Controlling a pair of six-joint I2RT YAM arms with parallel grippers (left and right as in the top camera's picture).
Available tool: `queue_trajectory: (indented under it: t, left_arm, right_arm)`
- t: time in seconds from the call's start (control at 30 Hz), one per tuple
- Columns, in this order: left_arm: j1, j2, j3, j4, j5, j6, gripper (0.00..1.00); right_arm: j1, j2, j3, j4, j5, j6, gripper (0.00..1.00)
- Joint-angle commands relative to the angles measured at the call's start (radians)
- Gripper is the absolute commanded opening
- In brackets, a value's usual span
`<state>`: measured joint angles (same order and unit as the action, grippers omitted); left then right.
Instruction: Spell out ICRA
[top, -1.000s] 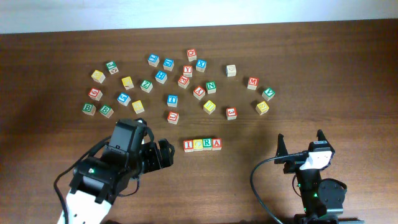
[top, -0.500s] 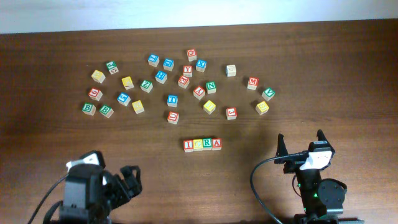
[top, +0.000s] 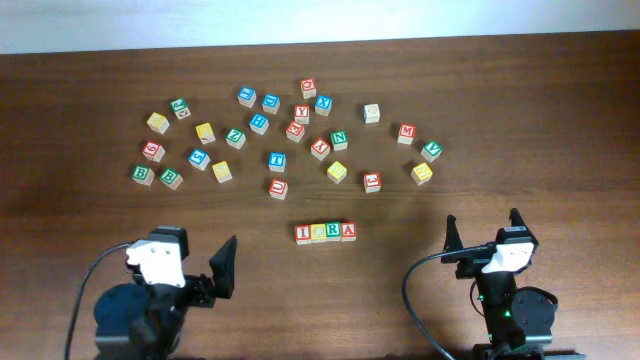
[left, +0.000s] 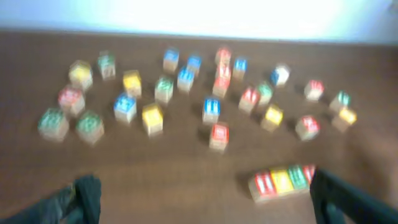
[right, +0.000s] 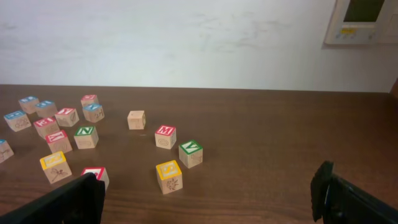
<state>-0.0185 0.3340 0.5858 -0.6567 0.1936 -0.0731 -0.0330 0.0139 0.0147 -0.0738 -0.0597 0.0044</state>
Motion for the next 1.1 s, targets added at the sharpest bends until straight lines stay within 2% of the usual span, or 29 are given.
queue_trajectory:
  t: [0.0, 0.23, 0.4, 0.57, 0.77, 0.87, 1.07]
  left_arm:
    - [0.027, -0.04, -0.1, 0.109, 0.054, 0.074, 0.99]
    - [0.03, -0.148, -0.246, 0.379, 0.054, 0.074, 0.99]
    - [0.036, -0.258, -0.369, 0.488, 0.042, 0.074, 0.99]
    - [0.081, -0.33, -0.477, 0.7, 0.04, 0.074, 0.99]
    - [0.08, -0.329, -0.579, 0.867, -0.063, -0.028, 0.99]
    - [0.077, -0.329, -0.578, 0.833, -0.108, -0.03, 0.99]
    - [0.06, -0.329, -0.578, 0.595, -0.193, -0.031, 0.99]
  right_arm:
    - [-0.007, -0.011, -0.009, -0.001, 0.005, 0.011, 0.98]
    - [-0.007, -0.011, -0.009, -0.001, 0.005, 0.011, 0.98]
    - [-0.007, -0.01, -0.009, -0.001, 0.005, 0.011, 0.99]
    - [-0.007, -0.011, -0.009, -0.001, 0.005, 0.011, 0.99]
    - [-0.007, -0.011, -0.009, -0.001, 0.005, 0.011, 0.98]
    - [-0.007, -0.011, -0.009, -0.001, 0.005, 0.011, 0.98]
    - [-0.007, -0.011, -0.009, -0.001, 0.005, 0.011, 0.98]
